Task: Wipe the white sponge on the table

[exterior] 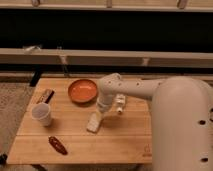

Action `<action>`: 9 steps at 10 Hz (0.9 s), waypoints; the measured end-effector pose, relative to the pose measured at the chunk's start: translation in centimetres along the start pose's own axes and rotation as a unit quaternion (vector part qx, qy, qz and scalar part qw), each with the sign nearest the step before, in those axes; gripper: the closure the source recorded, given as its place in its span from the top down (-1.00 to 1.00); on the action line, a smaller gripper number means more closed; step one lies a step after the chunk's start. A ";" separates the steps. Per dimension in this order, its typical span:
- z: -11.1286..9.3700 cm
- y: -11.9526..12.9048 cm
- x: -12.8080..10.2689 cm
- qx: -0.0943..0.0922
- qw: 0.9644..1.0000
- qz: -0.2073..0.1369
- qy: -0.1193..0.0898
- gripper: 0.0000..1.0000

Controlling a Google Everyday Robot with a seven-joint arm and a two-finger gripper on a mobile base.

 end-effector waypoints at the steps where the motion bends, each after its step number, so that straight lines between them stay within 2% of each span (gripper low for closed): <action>1: 0.0 -0.3 0.1 0.000 1.000 -0.004 0.001 -0.97; 5: -0.2 -0.6 0.6 0.002 1.000 -0.010 0.002 -1.00; 9: -0.7 2.5 1.2 -0.008 1.000 0.006 -0.013 -1.00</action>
